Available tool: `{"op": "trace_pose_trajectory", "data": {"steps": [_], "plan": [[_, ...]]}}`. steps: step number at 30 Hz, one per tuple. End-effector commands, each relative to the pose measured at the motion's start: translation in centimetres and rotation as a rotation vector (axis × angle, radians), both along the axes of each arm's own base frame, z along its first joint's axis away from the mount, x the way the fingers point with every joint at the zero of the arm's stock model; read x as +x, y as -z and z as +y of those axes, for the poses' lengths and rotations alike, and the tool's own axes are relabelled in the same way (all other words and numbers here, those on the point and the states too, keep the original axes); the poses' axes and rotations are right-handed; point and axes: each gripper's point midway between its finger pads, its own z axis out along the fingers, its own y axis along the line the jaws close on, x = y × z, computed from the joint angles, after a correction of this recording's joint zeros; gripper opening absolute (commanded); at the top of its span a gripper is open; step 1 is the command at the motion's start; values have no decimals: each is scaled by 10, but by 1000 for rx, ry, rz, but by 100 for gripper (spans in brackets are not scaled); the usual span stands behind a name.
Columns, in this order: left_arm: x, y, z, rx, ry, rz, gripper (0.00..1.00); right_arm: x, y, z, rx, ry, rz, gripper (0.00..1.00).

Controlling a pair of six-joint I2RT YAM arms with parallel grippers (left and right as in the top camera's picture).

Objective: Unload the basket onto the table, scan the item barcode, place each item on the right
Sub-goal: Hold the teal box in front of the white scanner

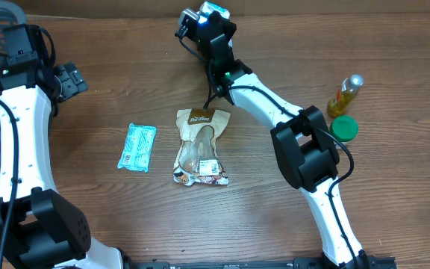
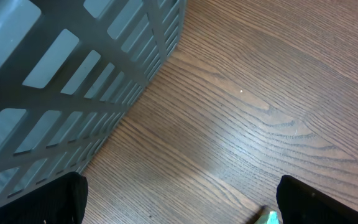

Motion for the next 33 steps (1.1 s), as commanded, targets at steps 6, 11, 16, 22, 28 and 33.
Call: {"op": "trace_pose_trajectory", "data": {"steps": [6, 11, 16, 22, 28, 33], "plan": [[2, -11, 2, 23, 7, -21, 100, 0, 16, -2, -9, -6, 28, 4], [2, -11, 2, 23, 7, -21, 99, -2, 19, -6, -27, 19, 42, 4], [2, -11, 2, 23, 7, -21, 100, -8, -7, -5, -10, 77, -21, 4], [2, -11, 2, 23, 7, -21, 100, -25, -95, -1, 174, 80, -136, 4], [2, -11, 2, 23, 7, -21, 99, -57, -162, -24, 379, 125, -117, 4], [2, -11, 2, 23, 7, -21, 100, -100, -179, -56, 536, 225, 20, 4]]}}
